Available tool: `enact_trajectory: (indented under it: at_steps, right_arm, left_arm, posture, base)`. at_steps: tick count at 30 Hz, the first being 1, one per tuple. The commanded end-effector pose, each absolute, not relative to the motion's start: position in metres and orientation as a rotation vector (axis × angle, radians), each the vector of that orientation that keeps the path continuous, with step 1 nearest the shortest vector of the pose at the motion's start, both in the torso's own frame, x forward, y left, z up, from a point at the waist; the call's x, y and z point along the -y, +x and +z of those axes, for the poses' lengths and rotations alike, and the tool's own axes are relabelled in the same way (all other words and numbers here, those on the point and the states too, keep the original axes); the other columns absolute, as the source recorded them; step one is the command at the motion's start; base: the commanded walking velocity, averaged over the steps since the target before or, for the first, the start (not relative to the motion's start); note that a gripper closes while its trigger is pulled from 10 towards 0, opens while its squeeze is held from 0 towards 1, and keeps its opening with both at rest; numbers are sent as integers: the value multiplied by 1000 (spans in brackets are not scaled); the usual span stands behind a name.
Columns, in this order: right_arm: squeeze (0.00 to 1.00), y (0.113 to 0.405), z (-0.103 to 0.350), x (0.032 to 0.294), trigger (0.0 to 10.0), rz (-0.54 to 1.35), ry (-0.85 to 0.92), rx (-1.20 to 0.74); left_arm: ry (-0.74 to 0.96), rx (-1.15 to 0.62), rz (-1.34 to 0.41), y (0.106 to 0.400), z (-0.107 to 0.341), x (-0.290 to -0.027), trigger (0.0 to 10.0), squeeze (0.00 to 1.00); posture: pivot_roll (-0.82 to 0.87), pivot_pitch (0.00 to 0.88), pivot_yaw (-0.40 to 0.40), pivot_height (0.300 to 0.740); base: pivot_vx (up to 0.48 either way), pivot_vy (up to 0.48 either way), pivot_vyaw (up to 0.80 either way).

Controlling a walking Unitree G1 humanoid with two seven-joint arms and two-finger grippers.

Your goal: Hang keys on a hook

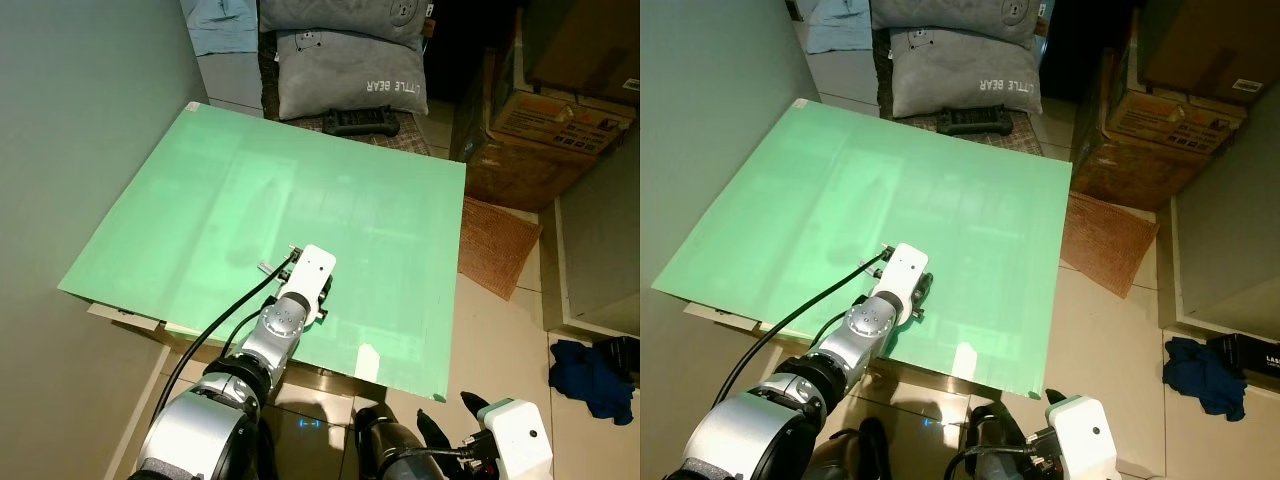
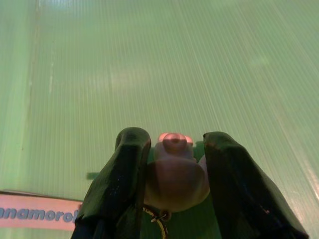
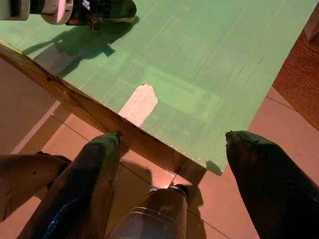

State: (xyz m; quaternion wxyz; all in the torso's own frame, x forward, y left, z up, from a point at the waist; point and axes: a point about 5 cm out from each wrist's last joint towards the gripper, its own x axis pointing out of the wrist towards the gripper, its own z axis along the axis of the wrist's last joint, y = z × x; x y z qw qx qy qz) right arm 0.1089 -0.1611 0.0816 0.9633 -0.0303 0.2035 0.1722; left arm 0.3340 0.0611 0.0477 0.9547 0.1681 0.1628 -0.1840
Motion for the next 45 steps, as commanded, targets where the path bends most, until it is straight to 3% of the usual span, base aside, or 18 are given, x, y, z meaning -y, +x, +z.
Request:
enact_trajectory:
  at_steps: [1, 29, 30, 31, 32, 35, 36, 45]
  right_arm:
    - [0, 105, 80, 161, 10000, 355, -59, -441]
    - [0, 106, 77, 159, 10000, 361, -58, -445]
    - [0, 106, 77, 159, 10000, 360, -58, -446]
    - [0, 106, 77, 159, 10000, 360, -58, -446]
    - [0, 105, 76, 159, 10000, 359, -58, -449]
    - [0, 105, 76, 158, 10000, 360, -59, -450]
    - [0, 105, 76, 158, 10000, 359, -59, -451]
    - [0, 107, 75, 158, 10000, 357, -60, -452]
  left_arm:
    - [385, -412, -393, 320, 27, -63, 10000, 1000]
    - [363, -393, -386, 324, 34, -62, 10000, 1000]
    - [368, -399, -394, 323, 33, -61, 10000, 0]
    - [368, -399, -394, 323, 33, -61, 10000, 0]
    - [374, -408, -403, 322, 31, -60, 4706, 0]
    - [377, -416, -406, 321, 29, -59, 4706, 0]
    - [375, -422, -408, 320, 29, -59, 0, 0]
    - [373, -397, -438, 323, 34, -57, 0, 0]
  posture:
    - [-355, 314, -15, 740]
    - [-351, 314, -2, 740]
    - [-350, 315, -1, 740]
    - [-350, 315, -1, 740]
    - [-349, 316, -1, 740]
    - [-351, 316, 0, 740]
    - [-351, 316, 0, 740]
    - [-349, 310, 5, 740]
  base:
    - [0, 0, 0]
    - [0, 0, 0]
    - [0, 0, 0]
    - [0, 0, 0]
    - [0, 0, 0]
    - [0, 0, 0]
    - [0, 0, 0]
    - [0, 0, 0]
